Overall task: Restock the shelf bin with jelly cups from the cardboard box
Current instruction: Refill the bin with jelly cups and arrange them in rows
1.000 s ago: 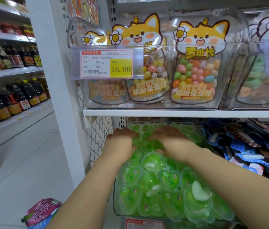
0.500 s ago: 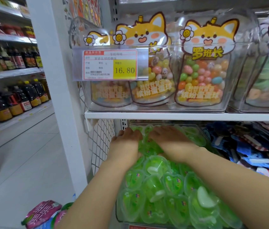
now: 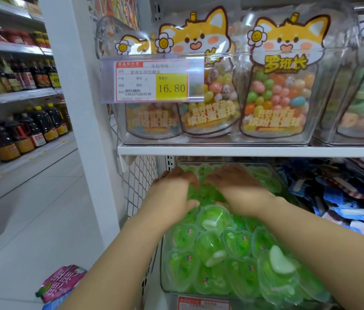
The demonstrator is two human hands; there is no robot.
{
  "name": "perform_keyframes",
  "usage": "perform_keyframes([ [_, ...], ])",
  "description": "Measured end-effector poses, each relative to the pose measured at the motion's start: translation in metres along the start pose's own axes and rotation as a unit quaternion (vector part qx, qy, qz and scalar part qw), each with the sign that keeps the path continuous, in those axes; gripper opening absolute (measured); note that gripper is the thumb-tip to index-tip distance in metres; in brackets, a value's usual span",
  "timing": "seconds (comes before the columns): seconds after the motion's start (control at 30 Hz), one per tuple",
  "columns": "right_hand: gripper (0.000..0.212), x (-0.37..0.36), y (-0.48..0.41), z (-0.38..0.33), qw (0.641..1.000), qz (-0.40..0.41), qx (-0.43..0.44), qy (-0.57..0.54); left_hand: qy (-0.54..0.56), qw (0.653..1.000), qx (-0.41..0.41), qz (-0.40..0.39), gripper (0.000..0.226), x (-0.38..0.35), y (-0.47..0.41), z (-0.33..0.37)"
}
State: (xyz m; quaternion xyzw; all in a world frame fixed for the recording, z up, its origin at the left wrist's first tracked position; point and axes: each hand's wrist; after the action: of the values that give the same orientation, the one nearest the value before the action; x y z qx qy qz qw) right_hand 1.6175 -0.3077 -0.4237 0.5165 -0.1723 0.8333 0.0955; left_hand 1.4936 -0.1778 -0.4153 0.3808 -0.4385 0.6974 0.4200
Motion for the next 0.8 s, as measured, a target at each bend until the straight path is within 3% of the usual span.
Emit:
perform_keyframes([
  [0.13,0.058,0.001,0.001,-0.001,1.0,-0.006,-0.002,0.007,0.059,0.995,-0.021,-0.072,0.029,0.01,0.011,0.008],
  [0.3,0.058,0.001,0.006,0.001,1.0,0.004,-0.009,-0.018,0.086,0.976,-0.021,-0.197,0.043,0.02,0.023,0.012],
  [0.5,0.057,-0.001,0.009,-0.001,1.0,-0.006,-0.017,-0.022,0.085,0.975,-0.03,-0.204,0.046,0.024,0.036,0.014],
  [0.57,0.057,-0.002,0.009,-0.001,1.0,-0.008,-0.018,-0.023,0.106,0.97,-0.024,-0.218,0.065,0.027,0.039,0.015],
  [0.67,0.056,-0.002,0.009,-0.001,0.999,-0.004,-0.018,-0.028,0.078,0.953,-0.022,-0.29,0.114,0.029,0.048,0.02],
  [0.8,0.055,-0.001,0.008,0.001,1.0,-0.012,-0.016,-0.023,-0.006,0.947,-0.018,-0.322,0.135,0.013,0.058,0.024],
])
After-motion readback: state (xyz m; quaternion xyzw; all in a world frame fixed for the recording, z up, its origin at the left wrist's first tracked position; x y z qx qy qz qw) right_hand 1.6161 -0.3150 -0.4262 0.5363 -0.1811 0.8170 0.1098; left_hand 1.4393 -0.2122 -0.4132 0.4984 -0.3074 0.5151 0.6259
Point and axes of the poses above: each hand's wrist, its own y-axis away from the middle knuckle, its own x-axis out of the back of the hand, z = x × y, and after that the axes turned 8 degrees about y, right-handed
